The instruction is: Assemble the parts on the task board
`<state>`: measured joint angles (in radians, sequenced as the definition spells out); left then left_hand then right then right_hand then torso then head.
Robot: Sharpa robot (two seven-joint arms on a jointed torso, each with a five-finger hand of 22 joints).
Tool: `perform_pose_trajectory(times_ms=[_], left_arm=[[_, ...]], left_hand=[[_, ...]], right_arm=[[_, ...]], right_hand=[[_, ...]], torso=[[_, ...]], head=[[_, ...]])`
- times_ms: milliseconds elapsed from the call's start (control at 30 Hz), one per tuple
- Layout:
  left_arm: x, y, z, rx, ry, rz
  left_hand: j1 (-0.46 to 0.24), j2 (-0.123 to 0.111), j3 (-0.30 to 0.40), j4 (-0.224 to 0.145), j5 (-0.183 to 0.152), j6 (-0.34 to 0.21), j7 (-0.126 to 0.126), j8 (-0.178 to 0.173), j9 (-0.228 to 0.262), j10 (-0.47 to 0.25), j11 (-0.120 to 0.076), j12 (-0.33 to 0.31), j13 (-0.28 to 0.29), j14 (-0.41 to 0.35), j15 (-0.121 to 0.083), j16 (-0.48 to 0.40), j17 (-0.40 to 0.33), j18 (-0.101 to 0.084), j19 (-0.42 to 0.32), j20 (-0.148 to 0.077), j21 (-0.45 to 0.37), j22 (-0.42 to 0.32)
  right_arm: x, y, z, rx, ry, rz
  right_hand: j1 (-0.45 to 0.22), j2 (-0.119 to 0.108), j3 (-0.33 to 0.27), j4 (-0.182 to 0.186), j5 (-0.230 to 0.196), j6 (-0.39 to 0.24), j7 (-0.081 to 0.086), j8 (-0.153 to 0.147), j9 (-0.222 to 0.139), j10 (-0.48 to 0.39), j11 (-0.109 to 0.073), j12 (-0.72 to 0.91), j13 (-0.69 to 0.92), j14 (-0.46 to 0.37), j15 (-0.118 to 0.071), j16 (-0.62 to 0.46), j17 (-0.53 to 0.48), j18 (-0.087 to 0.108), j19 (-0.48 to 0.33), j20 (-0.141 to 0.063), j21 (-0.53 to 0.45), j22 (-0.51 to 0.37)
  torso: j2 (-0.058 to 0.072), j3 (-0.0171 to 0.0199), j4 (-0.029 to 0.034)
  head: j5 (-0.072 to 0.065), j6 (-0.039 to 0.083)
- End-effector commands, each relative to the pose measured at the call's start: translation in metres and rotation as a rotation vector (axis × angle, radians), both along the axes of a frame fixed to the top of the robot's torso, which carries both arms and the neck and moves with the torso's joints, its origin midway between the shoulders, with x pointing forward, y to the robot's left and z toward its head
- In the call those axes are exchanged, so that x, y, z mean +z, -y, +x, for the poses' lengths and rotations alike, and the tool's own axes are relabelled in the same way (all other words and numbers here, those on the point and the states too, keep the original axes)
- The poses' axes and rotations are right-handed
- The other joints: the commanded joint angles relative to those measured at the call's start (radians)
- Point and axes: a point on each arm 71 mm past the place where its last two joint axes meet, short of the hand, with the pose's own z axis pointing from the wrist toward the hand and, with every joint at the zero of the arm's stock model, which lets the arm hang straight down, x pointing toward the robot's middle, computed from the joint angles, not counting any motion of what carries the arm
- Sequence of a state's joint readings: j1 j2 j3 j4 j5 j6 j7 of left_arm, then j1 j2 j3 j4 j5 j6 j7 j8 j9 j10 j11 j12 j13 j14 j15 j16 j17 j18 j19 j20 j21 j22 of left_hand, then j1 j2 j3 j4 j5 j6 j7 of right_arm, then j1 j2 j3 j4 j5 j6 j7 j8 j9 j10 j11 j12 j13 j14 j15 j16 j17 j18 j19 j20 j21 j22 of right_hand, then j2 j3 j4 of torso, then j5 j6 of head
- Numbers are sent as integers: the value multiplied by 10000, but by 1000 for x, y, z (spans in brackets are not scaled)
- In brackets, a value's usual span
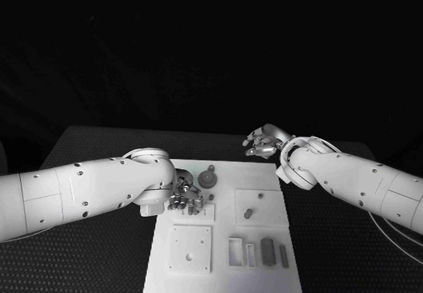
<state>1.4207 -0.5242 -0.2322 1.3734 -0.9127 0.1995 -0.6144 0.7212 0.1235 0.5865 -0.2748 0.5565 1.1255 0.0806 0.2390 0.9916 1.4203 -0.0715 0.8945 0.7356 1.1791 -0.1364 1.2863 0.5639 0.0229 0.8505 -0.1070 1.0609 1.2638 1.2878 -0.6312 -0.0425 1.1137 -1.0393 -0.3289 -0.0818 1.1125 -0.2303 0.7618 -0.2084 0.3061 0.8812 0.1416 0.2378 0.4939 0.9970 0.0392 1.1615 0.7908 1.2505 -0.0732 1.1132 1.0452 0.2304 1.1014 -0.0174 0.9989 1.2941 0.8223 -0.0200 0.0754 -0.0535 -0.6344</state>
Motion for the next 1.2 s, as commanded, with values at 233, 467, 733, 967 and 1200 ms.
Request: perform_pose_trajectory(times_ms=[233,467,733,967,1200], left_arm=[[-9,-4,-4,26,-423,341],[-9,-3,-4,10,-362,351],[-9,-5,-3,26,-387,379],[-9,-5,-3,24,-385,392],[-9,-5,-4,-72,-537,409]], left_hand=[[177,155,95,-18,74,1047,-811,54,13,-329,-376,33,-15,-188,-283,70,-18,61,11,-1485,63,-22],[177,160,97,-20,76,1050,-813,51,16,-326,-378,33,-18,-184,-282,74,-24,62,14,-1486,67,-27],[190,167,116,-46,116,1071,-826,49,29,-309,-392,36,-28,-162,-284,94,-46,70,27,-1492,85,-43],[191,168,119,-58,121,1081,-830,48,34,-299,-397,39,-32,-153,-283,102,-56,72,32,-1492,92,-50],[191,166,121,-66,129,1089,-833,47,39,-292,-400,40,-35,-147,-281,108,-64,73,35,-1493,97,-56]], right_arm=[[0,-1,0,161,-28,-43],[0,-1,0,175,-32,-46],[0,-2,0,188,-35,-45],[-1,-2,0,189,-32,-44],[-1,-3,0,205,-40,-43]], right_hand=[[-19,73,55,0,54,-55,93,29,-16,-13,-20,61,-22,-88,9,38,-13,314,44,-28,-31,18],[-19,74,56,-2,54,-55,93,29,-16,-14,-20,63,-26,-89,9,39,-14,314,44,-28,-32,20],[-19,75,57,-4,55,-56,93,29,-17,-15,-20,66,-31,-89,9,40,-16,314,44,-28,-33,21],[-18,76,59,-7,55,-57,93,29,-17,-16,-20,68,-35,-90,9,41,-17,314,44,-28,-33,22],[-19,79,60,-7,56,-57,94,29,-17,-17,-19,70,-39,-90,10,42,-19,314,45,-28,-34,23]], torso=[[0,-2,2],[2,-1,-3],[1,-1,-5],[0,-2,-2],[0,4,-1]], head=[[15,-12],[13,-17],[27,-37],[24,-23],[32,-44]])
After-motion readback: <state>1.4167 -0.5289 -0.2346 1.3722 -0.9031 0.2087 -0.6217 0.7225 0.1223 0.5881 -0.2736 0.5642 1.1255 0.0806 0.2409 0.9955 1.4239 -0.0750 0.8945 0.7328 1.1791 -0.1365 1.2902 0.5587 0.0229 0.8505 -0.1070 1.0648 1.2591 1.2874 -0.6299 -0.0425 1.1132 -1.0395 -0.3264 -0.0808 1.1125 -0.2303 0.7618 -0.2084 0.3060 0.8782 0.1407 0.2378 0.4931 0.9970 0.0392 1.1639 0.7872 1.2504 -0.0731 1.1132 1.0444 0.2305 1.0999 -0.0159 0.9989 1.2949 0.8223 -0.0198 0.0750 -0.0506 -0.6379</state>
